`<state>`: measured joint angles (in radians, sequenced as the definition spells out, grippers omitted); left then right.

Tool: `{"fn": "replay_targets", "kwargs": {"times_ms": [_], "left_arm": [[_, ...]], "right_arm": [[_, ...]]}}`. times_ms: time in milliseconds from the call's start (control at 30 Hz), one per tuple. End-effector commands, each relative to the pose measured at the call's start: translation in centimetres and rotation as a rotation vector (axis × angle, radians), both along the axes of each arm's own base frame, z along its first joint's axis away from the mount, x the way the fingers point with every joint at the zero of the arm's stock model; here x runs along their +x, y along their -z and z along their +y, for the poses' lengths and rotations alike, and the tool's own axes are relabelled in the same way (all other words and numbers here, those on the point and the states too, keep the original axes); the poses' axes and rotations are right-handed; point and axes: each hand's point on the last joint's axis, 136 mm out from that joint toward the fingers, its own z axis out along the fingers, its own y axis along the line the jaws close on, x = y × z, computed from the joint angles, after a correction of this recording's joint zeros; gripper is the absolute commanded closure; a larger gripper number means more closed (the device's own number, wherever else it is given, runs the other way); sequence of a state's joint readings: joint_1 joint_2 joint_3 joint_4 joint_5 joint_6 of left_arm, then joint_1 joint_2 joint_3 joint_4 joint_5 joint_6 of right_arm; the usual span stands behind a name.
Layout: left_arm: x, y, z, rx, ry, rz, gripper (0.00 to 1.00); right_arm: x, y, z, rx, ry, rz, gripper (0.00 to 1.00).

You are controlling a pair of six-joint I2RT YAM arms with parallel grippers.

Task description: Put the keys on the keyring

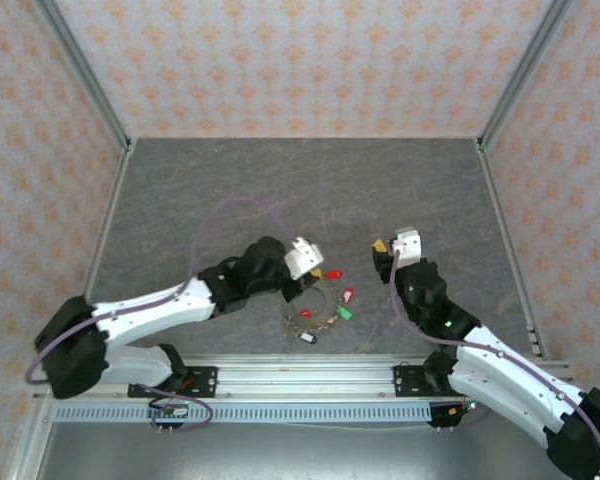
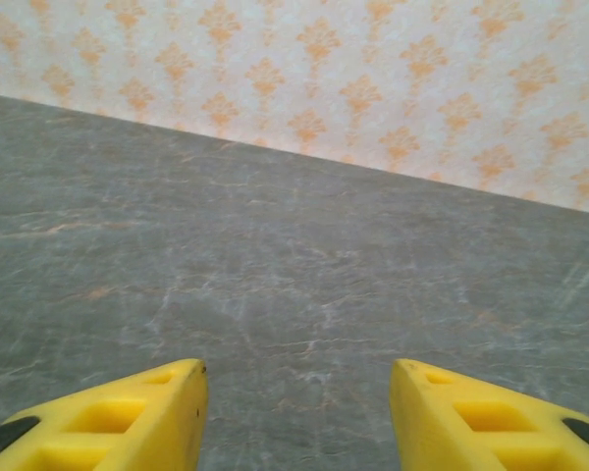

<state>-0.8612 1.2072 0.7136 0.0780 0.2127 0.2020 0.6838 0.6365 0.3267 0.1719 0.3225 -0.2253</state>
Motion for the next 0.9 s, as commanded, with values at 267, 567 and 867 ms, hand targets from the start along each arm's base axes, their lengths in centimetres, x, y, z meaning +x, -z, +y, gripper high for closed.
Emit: {"fn": "replay_targets", "kwargs": {"times_ms": [267, 567, 867], "left_arm": [[2.8, -5.6, 14.9, -0.230, -0.653, -0.241, 0.25], [2.3, -4.4, 21.2, -0.221, -0.906, -0.252, 0.00], [1.9, -3.3, 25.7, -0.159, -1.069, -0.264, 0.00]], "right_arm": [[0.5, -1.7, -3.2, -0.057, 0.179, -0.112, 0.36], [2.2, 0.7, -7.0, 0.064, 0.295, -0.040, 0.20], [4.6, 5.1, -8.9, 0.014, 0.344, 0.065, 0.19]]}}
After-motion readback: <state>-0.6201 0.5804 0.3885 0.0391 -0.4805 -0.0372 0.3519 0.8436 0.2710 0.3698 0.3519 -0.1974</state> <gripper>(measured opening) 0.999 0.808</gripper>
